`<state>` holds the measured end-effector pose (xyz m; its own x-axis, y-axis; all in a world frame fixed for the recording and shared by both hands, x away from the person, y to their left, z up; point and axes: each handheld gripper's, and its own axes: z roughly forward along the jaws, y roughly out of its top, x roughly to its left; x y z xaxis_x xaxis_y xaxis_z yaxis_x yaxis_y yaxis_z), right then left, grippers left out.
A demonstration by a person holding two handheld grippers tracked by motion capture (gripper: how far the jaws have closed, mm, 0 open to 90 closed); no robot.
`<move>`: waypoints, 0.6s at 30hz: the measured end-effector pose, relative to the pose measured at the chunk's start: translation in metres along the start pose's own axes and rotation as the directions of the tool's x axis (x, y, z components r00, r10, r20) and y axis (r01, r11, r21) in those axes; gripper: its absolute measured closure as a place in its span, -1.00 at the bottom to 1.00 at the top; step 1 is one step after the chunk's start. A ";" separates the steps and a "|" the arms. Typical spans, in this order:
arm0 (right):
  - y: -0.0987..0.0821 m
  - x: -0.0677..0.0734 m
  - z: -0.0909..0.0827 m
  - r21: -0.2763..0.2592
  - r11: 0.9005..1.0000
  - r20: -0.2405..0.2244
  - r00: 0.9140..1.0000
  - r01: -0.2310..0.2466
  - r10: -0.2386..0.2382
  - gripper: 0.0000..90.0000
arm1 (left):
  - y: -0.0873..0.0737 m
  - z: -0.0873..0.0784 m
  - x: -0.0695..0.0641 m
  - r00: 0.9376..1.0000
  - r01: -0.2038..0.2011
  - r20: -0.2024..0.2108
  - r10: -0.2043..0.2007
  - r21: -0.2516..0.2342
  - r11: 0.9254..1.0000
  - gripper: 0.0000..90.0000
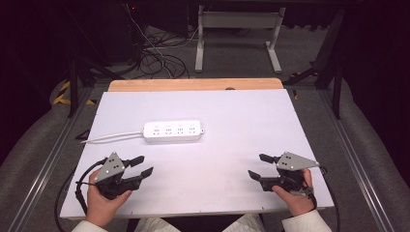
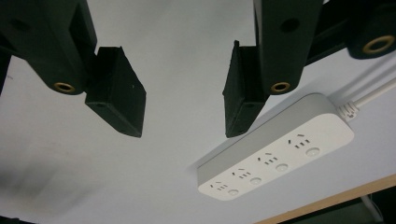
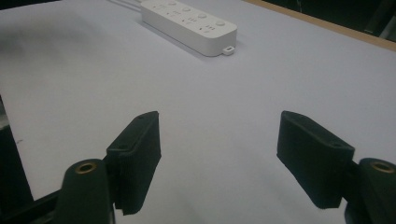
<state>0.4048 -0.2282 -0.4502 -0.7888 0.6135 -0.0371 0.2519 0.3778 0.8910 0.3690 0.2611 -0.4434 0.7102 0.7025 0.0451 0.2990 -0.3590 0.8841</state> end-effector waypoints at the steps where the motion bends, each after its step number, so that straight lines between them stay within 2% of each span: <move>1: 0.000 0.000 0.000 -0.004 1.000 -0.005 1.000 0.002 -0.002 -0.30 | 0.000 0.000 0.000 1.000 -0.004 -0.002 0.004 0.005 1.000 0.17; 4: -0.001 0.001 0.001 0.006 1.000 -0.004 1.000 0.014 -0.014 -0.30 | 0.001 0.000 0.001 1.000 0.002 0.001 -0.002 0.012 1.000 0.21; 6: -0.001 0.001 0.001 0.011 1.000 -0.006 1.000 0.023 -0.023 -0.29 | 0.002 0.001 0.001 1.000 0.006 -0.011 -0.006 0.020 1.000 0.23; 9: -0.001 0.002 0.002 0.011 1.000 -0.008 1.000 0.024 -0.024 -0.29 | 0.004 0.002 0.005 1.000 0.024 0.018 -0.024 0.033 0.999 0.25; 12: -0.001 0.002 0.002 0.011 1.000 -0.009 1.000 0.024 -0.024 -0.29 | 0.005 0.002 0.006 0.999 0.030 0.019 -0.031 0.033 0.999 0.25; 18: -0.001 0.002 0.003 0.013 0.999 -0.009 1.000 0.029 -0.029 -0.29 | 0.008 0.000 0.007 1.000 0.019 0.002 -0.019 0.026 0.999 0.24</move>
<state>0.4042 -0.2252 -0.4525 -0.8010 0.5958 -0.0588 0.2360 0.4045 0.8835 0.3760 0.2629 -0.4356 0.7056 0.7080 0.0271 0.3292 -0.3615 0.8723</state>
